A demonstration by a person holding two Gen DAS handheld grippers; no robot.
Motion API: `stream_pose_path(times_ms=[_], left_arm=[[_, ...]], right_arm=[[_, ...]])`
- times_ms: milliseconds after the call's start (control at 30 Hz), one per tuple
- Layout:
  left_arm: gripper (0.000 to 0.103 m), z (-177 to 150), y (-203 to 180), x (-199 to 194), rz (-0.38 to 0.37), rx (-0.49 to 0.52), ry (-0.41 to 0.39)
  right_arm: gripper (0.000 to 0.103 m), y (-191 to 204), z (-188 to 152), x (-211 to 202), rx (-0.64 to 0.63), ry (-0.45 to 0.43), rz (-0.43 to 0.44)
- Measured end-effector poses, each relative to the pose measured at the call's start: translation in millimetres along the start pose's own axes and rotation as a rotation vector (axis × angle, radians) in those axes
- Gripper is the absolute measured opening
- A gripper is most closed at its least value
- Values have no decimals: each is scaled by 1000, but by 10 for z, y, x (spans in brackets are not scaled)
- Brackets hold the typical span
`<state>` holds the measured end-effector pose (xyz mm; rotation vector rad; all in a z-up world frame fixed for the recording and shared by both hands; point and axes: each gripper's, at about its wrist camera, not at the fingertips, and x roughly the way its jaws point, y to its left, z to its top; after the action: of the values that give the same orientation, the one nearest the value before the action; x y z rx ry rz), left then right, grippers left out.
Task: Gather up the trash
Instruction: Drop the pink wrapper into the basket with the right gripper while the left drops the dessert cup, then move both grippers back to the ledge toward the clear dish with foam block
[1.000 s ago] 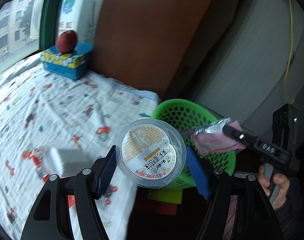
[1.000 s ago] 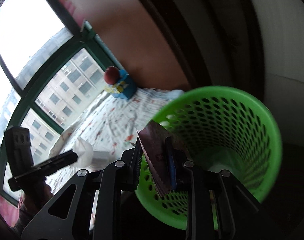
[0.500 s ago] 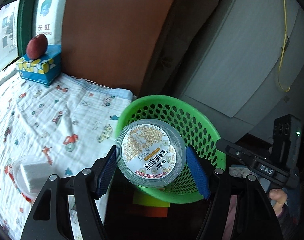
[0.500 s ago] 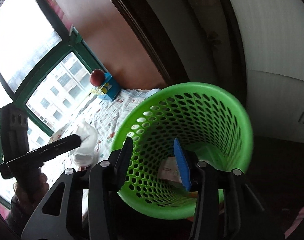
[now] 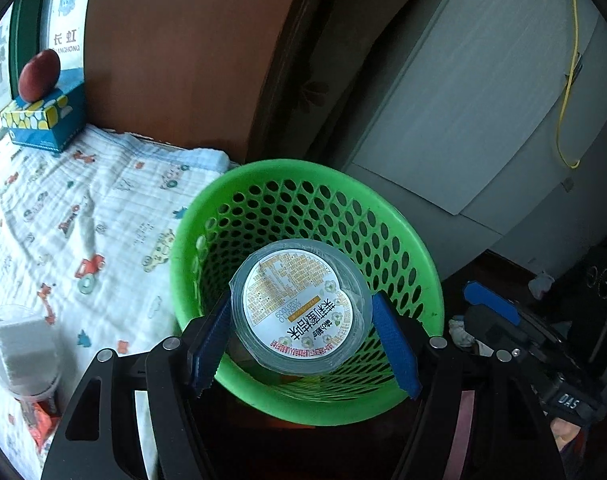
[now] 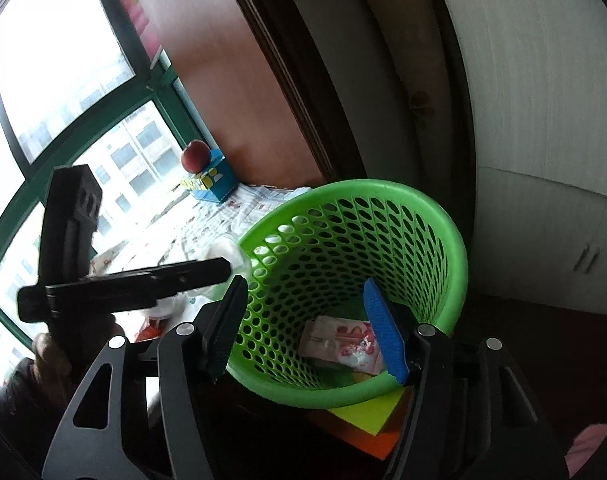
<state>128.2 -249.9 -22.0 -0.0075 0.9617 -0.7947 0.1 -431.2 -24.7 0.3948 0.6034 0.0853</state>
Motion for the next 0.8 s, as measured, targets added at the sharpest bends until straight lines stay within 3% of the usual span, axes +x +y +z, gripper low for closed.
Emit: stream_pose_path(times_ms=[133, 300, 533, 800], left_arm=[[80, -12, -16, 17, -14, -6, -1], [80, -51, 16, -105, -2, -7, -22], [80, -151, 196, -480, 76, -14, -71], [80, -464, 718, -969, 163, -117, -118]], right_arm=[[61, -18, -22, -25, 13, -4, 2], [62, 21, -27, -27, 16, 1, 10], [66, 202, -18, 1, -12, -5, 42], [71, 503, -9, 97, -63, 6, 95]])
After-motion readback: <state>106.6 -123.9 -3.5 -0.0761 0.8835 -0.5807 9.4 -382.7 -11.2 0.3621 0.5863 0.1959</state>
